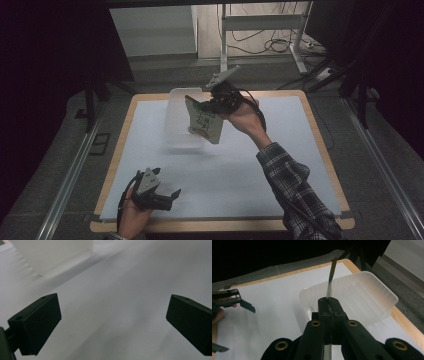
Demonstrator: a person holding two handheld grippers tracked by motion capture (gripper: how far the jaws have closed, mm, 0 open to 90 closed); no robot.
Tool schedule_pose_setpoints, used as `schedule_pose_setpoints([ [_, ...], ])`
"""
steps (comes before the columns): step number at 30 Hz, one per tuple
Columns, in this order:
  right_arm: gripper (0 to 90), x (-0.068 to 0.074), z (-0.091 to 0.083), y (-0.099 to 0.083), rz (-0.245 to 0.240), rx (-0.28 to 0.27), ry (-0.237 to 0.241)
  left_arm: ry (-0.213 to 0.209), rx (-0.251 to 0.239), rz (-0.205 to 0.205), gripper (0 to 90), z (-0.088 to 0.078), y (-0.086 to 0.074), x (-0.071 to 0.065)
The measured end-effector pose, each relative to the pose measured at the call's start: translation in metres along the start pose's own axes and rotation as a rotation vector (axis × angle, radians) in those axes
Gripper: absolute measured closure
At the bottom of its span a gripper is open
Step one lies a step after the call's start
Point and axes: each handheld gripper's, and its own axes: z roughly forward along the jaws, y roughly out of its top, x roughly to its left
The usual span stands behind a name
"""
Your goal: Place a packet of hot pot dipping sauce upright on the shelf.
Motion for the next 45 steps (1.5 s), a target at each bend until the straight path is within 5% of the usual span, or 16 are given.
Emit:
schedule_pose_setpoints([
  [23, 89.3, 0.011, 0.048, 0.032, -0.011, -0.031, 0.051, -0.003, 0.001, 0.001, 0.0, 0.001, 0.0, 0.0],
  [45, 89.0, -0.001, 0.065, 0.013, 0.025, 0.049, 0.031, -0.003, 0.014, 0.009, 0.0, 0.002, 0.0, -0.001],
])
